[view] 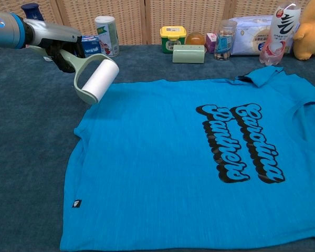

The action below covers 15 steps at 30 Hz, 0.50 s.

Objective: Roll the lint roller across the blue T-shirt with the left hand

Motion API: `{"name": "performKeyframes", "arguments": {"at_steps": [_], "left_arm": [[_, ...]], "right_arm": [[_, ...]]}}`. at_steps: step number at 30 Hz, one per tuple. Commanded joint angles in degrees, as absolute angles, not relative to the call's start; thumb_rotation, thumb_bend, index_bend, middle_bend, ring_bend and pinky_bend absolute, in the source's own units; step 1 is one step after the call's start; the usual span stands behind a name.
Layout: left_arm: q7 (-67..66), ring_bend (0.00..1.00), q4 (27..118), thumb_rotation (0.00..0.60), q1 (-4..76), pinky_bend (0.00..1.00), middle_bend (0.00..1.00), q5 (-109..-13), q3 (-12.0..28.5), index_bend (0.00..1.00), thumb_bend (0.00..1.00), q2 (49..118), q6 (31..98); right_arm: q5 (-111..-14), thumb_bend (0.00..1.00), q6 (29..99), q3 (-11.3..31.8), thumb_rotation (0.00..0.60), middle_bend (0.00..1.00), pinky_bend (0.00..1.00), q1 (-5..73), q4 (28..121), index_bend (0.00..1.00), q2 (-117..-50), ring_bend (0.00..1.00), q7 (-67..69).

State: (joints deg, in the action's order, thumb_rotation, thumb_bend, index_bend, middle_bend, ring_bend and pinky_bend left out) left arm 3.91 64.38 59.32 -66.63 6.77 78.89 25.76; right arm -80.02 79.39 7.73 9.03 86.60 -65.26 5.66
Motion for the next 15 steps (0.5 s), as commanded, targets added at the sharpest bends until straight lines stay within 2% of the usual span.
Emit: {"name": "performKeyframes", "arguments": {"at_steps": [1, 10, 15], "left_arm": [[-0.7, 0.83, 65.3, 0.600, 61.0, 0.97, 0.96, -62.2, 6.0, 1.00, 1.00, 78.0, 23.8], [-7.8, 0.83, 61.7, 0.600, 62.4, 0.97, 0.96, -50.1, 1.9, 1.00, 1.00, 80.9, 23.1], [-10.5, 0.82, 60.9, 0.600, 62.8, 0.97, 0.96, -44.7, 0.8, 1.00, 1.00, 83.9, 25.9]], "right_arm": [[-80.1, 0.00, 79.3, 7.7, 0.600, 0.00, 0.00, 9.0, 86.6, 0.07, -65.1, 0.00, 6.0], [-80.2, 0.00, 78.4, 7.5, 0.600, 0.00, 0.00, 9.3, 86.6, 0.07, -64.7, 0.00, 7.9], [-80.1, 0.00, 77.7, 7.5, 0.600, 0.00, 0.00, 9.4, 86.4, 0.07, -64.3, 0.00, 9.6]]}}
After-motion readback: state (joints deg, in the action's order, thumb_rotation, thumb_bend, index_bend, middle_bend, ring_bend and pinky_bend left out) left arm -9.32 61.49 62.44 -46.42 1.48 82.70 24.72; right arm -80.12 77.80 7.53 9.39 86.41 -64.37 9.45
